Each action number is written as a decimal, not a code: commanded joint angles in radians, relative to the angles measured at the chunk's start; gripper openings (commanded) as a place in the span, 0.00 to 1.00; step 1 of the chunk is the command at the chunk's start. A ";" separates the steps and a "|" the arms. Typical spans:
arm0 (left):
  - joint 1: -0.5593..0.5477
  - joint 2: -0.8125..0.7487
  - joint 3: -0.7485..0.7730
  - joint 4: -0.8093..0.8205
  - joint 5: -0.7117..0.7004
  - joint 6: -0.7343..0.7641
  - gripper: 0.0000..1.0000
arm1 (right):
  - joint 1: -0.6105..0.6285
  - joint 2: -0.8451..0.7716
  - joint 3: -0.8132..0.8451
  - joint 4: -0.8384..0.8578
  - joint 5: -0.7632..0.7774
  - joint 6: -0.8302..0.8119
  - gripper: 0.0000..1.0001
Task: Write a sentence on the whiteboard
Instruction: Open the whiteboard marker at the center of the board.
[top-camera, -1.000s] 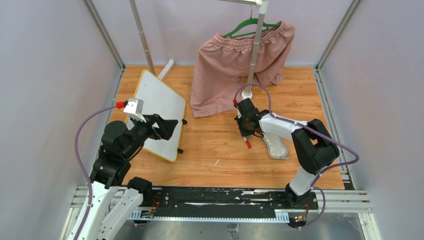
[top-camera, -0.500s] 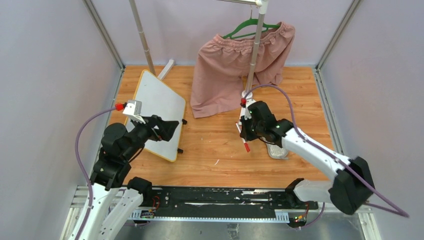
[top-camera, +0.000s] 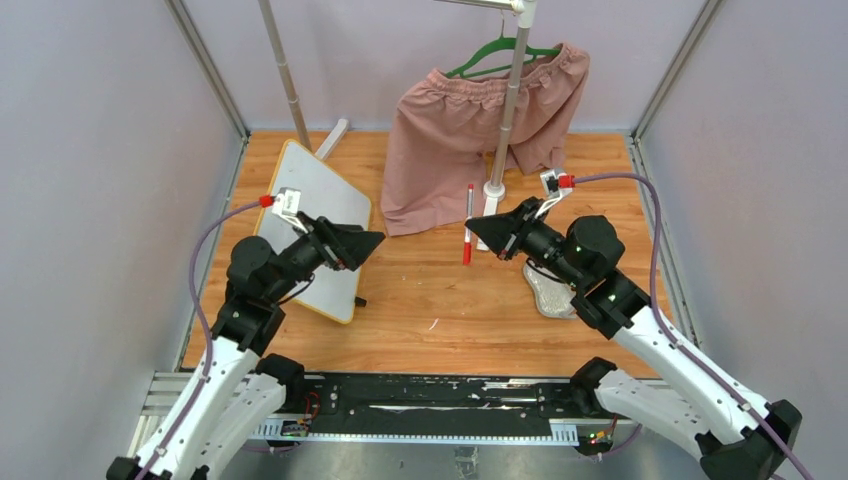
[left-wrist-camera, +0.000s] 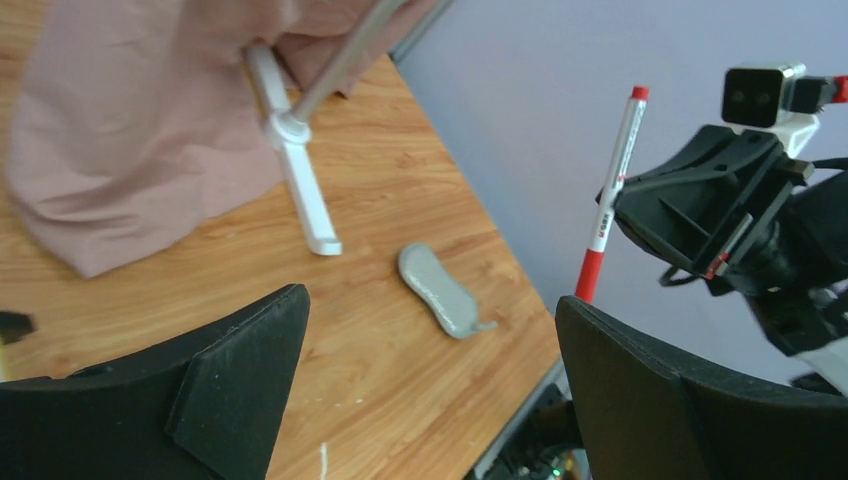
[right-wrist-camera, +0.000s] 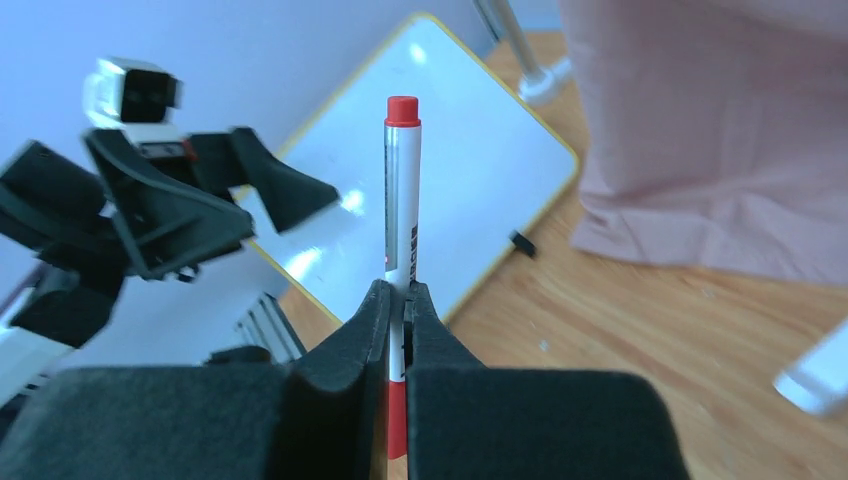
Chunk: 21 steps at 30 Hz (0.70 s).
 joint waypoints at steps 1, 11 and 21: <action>-0.080 0.107 0.072 0.160 0.128 -0.042 1.00 | 0.040 0.018 -0.064 0.381 0.018 0.169 0.00; -0.188 0.208 0.167 0.241 0.130 -0.074 0.95 | 0.132 0.114 -0.075 0.704 0.140 0.279 0.00; -0.250 0.318 0.244 0.291 0.202 -0.106 0.87 | 0.184 0.199 -0.037 0.811 0.151 0.352 0.00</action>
